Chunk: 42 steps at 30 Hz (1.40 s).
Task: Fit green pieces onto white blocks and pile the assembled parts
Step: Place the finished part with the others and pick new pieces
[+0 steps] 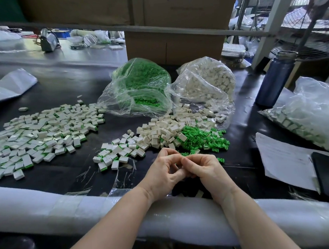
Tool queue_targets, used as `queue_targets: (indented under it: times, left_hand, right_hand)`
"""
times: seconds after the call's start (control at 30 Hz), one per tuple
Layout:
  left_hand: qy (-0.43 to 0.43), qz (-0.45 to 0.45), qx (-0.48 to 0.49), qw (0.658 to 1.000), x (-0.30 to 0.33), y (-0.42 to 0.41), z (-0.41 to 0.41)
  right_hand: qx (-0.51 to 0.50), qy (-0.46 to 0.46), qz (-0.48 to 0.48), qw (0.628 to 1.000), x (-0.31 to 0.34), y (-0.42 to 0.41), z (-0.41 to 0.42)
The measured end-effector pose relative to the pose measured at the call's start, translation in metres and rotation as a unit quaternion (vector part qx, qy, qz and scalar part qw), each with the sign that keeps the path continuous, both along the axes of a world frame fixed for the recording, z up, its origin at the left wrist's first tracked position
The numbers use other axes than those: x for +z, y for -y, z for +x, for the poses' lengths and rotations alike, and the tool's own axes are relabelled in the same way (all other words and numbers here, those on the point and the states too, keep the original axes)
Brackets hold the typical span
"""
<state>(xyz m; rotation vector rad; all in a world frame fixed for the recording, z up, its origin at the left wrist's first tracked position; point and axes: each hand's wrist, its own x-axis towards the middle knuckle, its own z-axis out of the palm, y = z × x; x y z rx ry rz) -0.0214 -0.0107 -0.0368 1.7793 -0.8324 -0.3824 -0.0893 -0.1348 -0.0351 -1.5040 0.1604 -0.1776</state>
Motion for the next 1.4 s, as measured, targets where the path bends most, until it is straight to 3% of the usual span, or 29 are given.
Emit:
queue_targets:
  times: [0.53,0.77,1.4]
  left_hand:
    - [-0.008,0.0,-0.009,1.0,-0.0016,0.0005,0.0015]
    - [-0.013,0.012,-0.022,1.0,-0.0016,0.0007,0.0016]
    - [-0.002,0.02,-0.031,0.999,-0.0004,0.0002,0.0008]
  right_hand:
    - [-0.009,0.004,-0.006,1.0,-0.0023,0.0015,0.0023]
    - [-0.035,0.01,-0.064,0.997,-0.005,0.0019,0.0032]
    - [-0.061,0.014,-0.054,0.997,-0.0056,0.0035,0.0031]
